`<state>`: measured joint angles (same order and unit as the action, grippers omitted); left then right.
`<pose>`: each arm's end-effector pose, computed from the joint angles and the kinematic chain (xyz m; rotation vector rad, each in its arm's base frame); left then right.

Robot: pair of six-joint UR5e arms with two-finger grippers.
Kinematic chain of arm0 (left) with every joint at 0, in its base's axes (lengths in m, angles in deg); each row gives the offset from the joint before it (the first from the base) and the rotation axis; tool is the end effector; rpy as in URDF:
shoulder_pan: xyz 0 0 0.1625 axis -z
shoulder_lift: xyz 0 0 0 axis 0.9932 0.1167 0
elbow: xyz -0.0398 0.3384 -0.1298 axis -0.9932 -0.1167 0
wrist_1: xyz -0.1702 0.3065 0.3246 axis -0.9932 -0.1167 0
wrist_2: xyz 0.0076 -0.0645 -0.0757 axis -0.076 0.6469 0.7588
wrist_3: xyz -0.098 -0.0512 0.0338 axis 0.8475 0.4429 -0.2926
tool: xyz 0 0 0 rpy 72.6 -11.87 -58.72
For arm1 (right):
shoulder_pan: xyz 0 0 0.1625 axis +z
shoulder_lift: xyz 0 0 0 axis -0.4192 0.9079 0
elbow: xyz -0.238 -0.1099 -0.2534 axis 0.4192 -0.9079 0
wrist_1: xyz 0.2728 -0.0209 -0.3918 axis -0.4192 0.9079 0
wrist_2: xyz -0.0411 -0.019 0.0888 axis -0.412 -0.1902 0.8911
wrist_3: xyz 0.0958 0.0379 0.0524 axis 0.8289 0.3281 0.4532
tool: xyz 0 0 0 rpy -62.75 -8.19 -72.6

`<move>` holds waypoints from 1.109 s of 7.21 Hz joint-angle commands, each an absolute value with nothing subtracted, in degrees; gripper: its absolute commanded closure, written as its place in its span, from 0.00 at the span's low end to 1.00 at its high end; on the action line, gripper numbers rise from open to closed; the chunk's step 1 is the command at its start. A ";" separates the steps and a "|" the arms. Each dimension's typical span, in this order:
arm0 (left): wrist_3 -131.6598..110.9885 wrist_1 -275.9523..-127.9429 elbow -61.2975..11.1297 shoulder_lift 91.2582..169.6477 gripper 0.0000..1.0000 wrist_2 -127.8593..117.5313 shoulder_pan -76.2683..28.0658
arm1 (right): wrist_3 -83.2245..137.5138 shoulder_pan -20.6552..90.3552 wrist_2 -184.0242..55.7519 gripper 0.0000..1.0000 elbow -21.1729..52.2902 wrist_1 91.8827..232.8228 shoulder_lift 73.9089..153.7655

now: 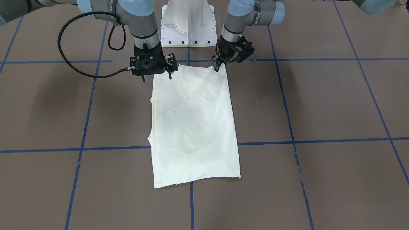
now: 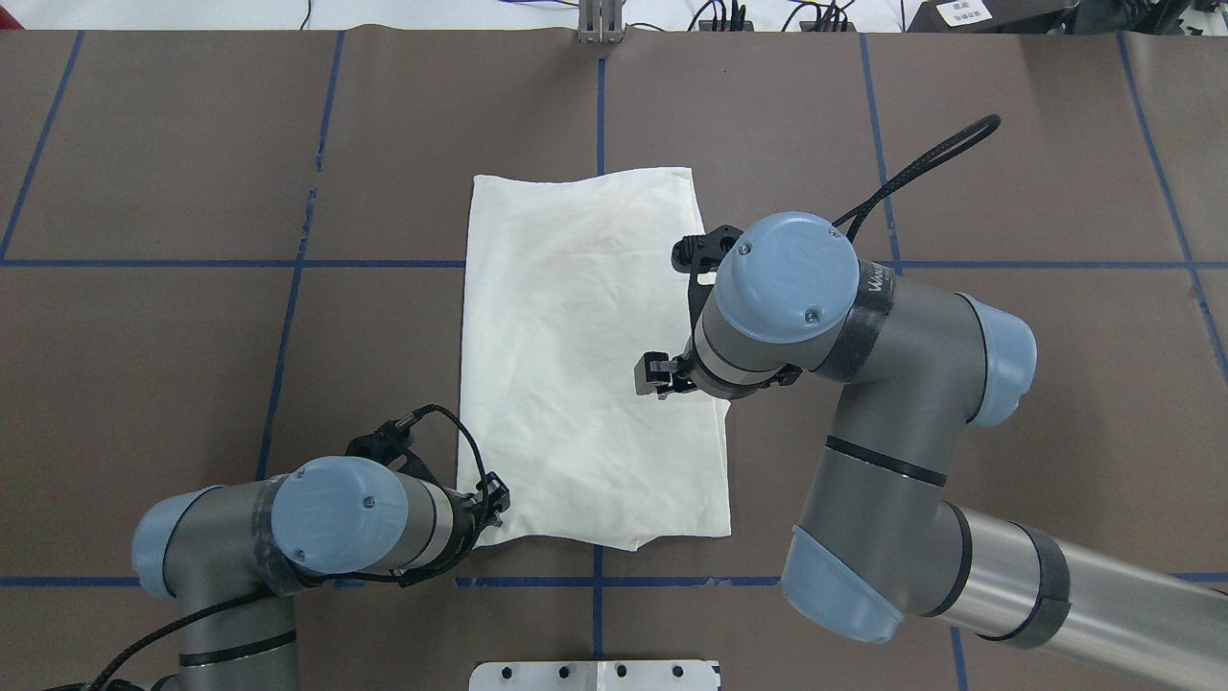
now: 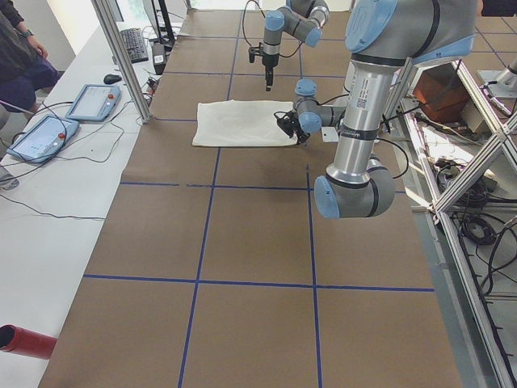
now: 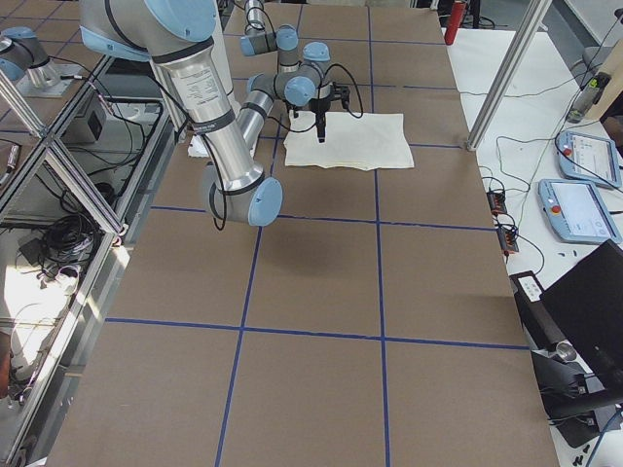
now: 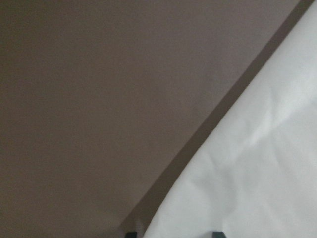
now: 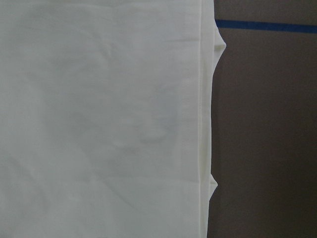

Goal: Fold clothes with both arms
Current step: 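Slide the right gripper toward the near edge, smoothing the shirt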

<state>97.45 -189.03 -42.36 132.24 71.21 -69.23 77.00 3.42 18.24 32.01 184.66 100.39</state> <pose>0.5901 -0.2689 0.1986 -0.2804 0.9104 -0.6884 -0.5042 -0.3869 0.1106 0.1035 -0.7969 -0.0278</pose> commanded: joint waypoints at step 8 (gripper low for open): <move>92.44 -185.69 -47.14 132.13 1.00 71.56 -69.85 | 102.42 -4.71 16.13 0.00 31.90 177.48 103.16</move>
<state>93.21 -186.33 -46.34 131.94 71.43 -69.71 93.76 -1.16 17.43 32.14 180.87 101.41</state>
